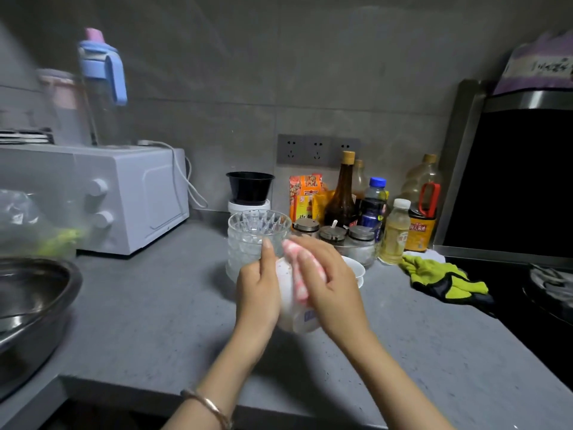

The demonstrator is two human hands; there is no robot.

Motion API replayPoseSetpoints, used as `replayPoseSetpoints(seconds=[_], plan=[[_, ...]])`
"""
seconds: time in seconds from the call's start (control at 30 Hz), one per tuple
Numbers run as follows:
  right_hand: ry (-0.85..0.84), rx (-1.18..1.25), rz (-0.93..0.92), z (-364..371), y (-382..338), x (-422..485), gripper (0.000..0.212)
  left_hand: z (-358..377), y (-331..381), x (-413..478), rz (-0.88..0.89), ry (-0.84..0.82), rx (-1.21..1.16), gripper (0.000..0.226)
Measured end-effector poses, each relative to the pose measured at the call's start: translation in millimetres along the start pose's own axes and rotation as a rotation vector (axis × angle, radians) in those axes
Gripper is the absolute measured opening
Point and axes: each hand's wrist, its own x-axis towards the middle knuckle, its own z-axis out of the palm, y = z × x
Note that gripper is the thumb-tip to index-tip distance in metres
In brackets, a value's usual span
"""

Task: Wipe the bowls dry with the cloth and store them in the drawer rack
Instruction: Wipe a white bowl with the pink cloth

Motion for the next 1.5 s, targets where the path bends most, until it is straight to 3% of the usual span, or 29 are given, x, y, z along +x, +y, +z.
replayPoseSetpoints(seconds=[0.07, 0.13, 0.23, 0.3, 0.37, 0.53, 0.63, 0.7, 0.8, 0.97, 1.07, 1.2, 1.3, 1.4, 1.5], plan=[[-0.067, 0.333, 0.165, -2.2, 1.2, 4.0, 0.027, -1.3, 0.3, -0.9, -0.023, 0.026, -0.064, 0.058], [-0.059, 0.394, 0.170, -0.6, 5.4, -4.1, 0.038, -2.7, 1.4, 0.8, -0.050, 0.057, -0.113, 0.054], [-0.048, 0.075, 0.000, 11.3, 11.0, -27.1, 0.045, -4.6, -2.0, 7.3, -0.037, 0.099, -0.089, 0.050], [-0.063, -0.265, -0.168, 14.6, 13.2, -29.4, 0.044, -5.2, -8.9, 10.4, 0.008, 0.052, -0.011, 0.050], [-0.039, -0.371, -0.189, 12.2, 12.5, -17.4, 0.042, -4.3, -14.8, 8.8, 0.018, -0.028, 0.037, 0.049], [-0.114, 0.281, 0.336, -7.1, -7.9, 6.7, 0.023, -6.2, -4.0, 1.3, -0.069, -0.049, -0.032, 0.048], [-0.164, 0.294, 0.556, -18.6, -4.5, 5.4, 0.035, -10.5, -0.3, 0.4, -0.132, -0.061, -0.127, 0.040], [-0.155, 0.303, 0.576, -21.7, -0.6, 6.7, 0.050, -13.1, 0.0, 1.2, -0.168, -0.113, -0.136, 0.038], [-0.124, 0.297, 0.472, -24.0, -0.4, 7.4, 0.064, -17.4, 2.8, 5.6, -0.150, -0.207, 0.018, 0.043], [-0.179, 0.219, 0.295, -17.7, -9.4, 14.8, 0.057, -14.7, 11.1, 4.6, 0.117, -0.258, 0.203, 0.053], [-0.163, 0.079, 0.174, -11.8, -8.5, 9.8, 0.056, -11.2, 14.6, 2.1, 0.234, -0.204, 0.322, 0.062], [-0.035, 0.122, 0.088, -2.9, -2.9, -6.0, 0.034, -9.7, 11.6, 3.8, 0.136, -0.059, 0.218, 0.064], [-0.059, 0.041, -0.083, 1.9, 2.6, -22.7, 0.040, -10.1, 13.0, 8.0, -0.017, 0.076, 0.010, 0.052], [-0.098, -0.277, -0.275, 8.8, 4.0, -37.9, 0.045, -9.4, 13.2, 10.9, -0.073, 0.121, -0.045, 0.047], [-0.061, -0.540, -0.402, 14.3, 1.3, -37.1, 0.045, -4.1, 8.5, 9.3, -0.142, 0.019, -0.052, 0.052]])
